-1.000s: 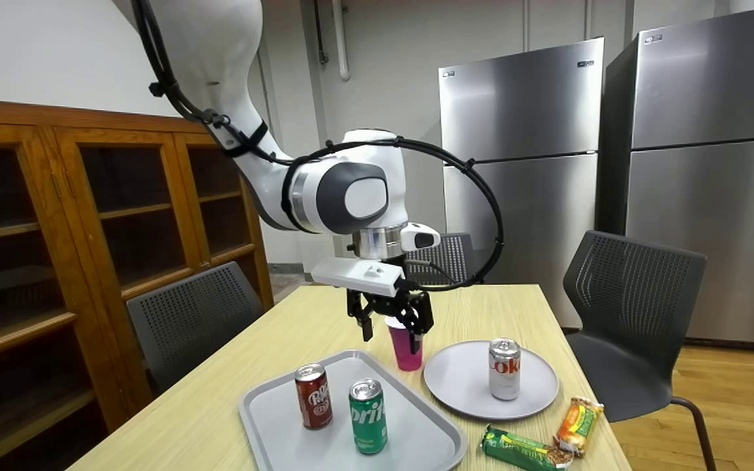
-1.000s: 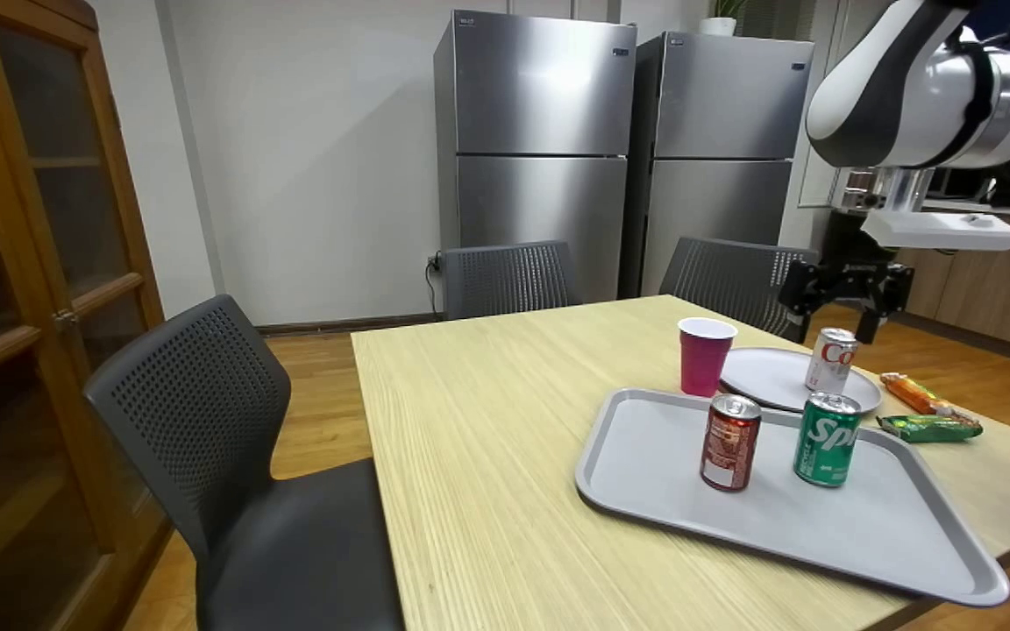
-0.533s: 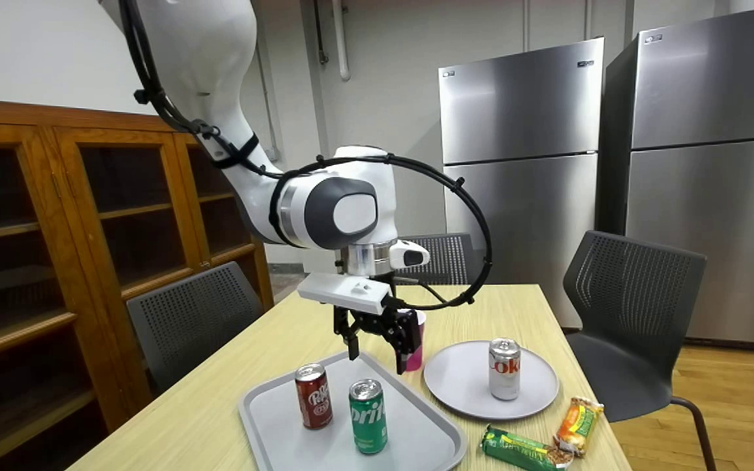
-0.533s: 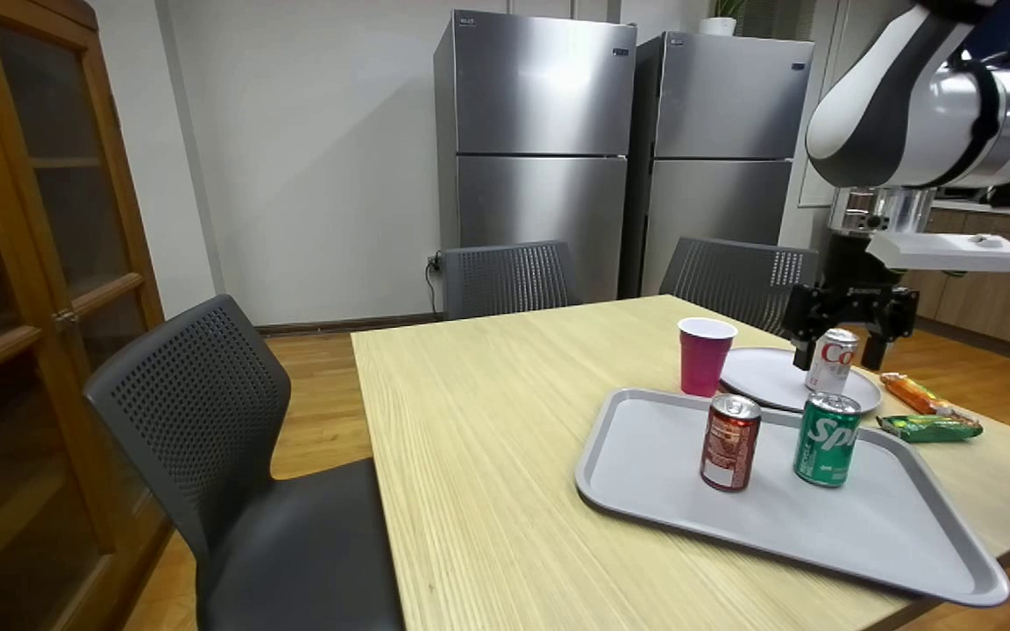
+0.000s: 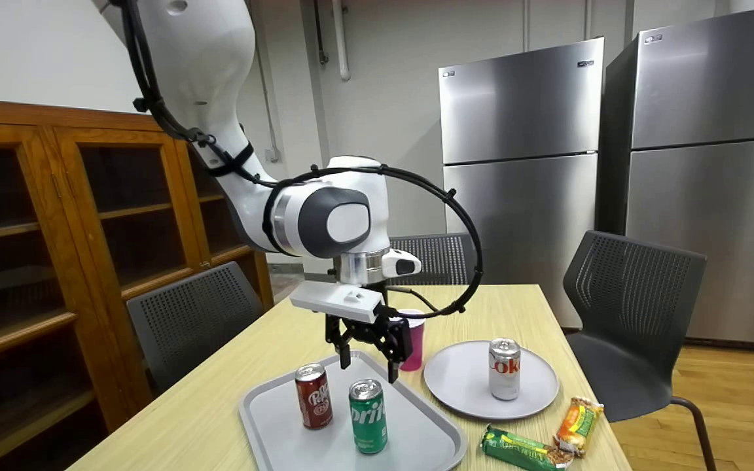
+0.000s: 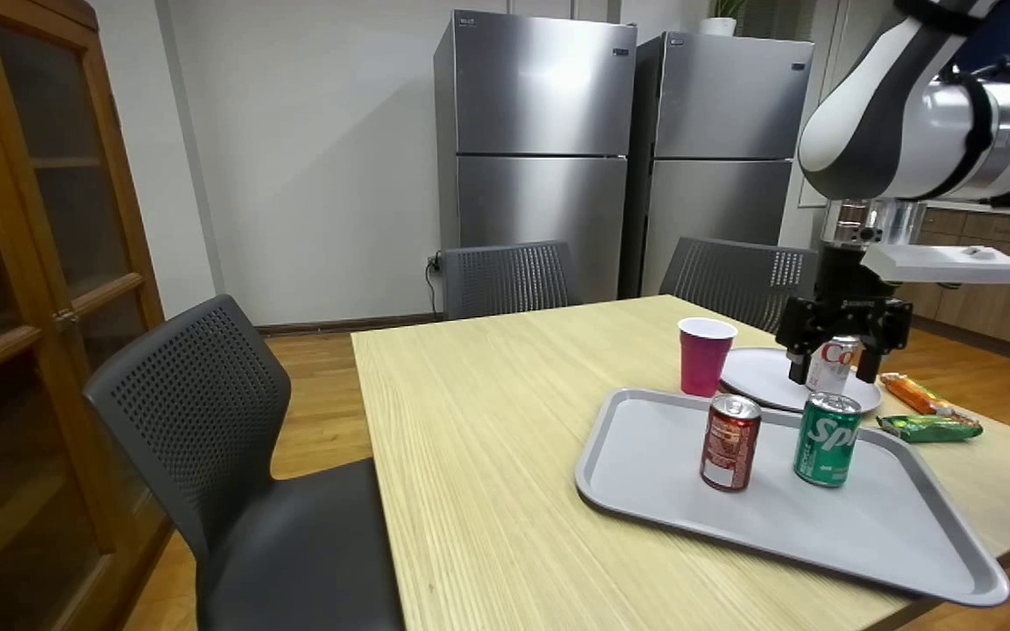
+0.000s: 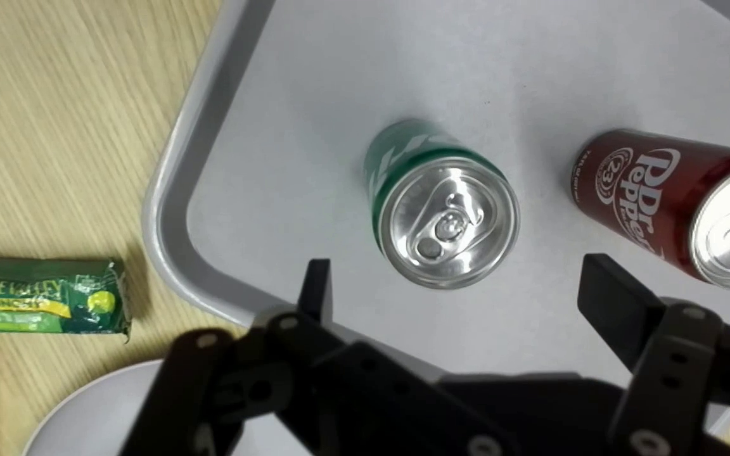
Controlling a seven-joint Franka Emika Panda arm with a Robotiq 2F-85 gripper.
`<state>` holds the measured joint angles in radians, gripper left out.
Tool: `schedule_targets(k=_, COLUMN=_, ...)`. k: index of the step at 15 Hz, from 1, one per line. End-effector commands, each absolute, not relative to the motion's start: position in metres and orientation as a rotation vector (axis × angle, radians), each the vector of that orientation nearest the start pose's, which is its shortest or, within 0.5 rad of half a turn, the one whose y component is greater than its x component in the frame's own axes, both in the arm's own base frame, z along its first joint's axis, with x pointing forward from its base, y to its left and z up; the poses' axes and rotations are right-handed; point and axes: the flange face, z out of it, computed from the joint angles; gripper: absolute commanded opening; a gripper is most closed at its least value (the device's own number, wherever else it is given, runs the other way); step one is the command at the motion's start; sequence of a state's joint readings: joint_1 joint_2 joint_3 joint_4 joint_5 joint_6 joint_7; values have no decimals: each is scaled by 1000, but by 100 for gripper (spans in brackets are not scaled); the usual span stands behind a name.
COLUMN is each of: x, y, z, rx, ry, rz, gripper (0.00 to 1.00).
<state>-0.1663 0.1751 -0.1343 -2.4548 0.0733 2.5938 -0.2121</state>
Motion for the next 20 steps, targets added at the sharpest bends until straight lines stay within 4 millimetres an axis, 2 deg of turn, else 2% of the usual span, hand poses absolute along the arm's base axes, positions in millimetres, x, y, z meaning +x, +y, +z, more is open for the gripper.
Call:
schedule_targets(k=1, x=462, y=-136, z=217, rx=-3125, ry=201, rz=35, gripper=100)
schedule_targets(k=11, x=458, y=-137, z=186, rx=-3156, ry=169, rz=76, gripper=100)
schedule_targets(k=20, x=452, y=-137, z=180, rx=-3163, ry=135, rz=102, gripper=100)
